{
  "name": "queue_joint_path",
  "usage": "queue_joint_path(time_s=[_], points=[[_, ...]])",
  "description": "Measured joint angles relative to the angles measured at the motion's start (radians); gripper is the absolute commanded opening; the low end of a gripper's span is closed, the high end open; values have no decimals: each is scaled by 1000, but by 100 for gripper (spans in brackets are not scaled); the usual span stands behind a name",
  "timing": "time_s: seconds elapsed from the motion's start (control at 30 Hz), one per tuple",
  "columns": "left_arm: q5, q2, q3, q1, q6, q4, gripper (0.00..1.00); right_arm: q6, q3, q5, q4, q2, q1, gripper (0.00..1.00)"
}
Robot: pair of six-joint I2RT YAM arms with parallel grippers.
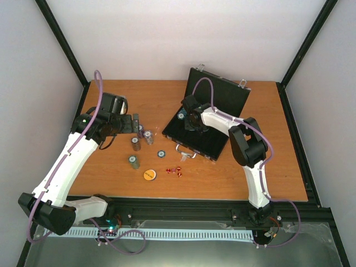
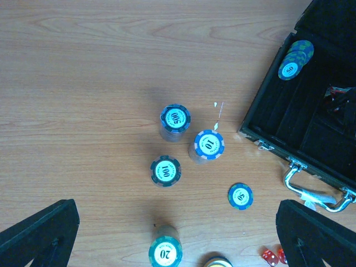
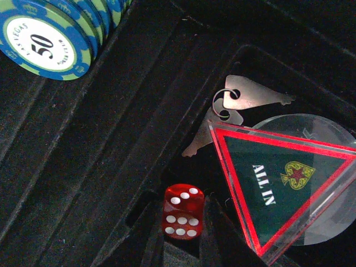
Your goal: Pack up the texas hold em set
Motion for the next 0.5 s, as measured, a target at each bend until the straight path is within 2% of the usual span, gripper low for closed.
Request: queue_joint_path(time_s=[0.1, 0.3, 0.5], points=[[0, 0, 0, 0, 0, 0, 100, 7, 9, 2, -1, 8, 0, 18], [-1, 0, 0, 0, 0, 0, 100, 15, 13, 8, 2, 12, 0, 27], [-1, 0, 0, 0, 0, 0, 100, 17, 13, 14, 6, 15, 0, 30]])
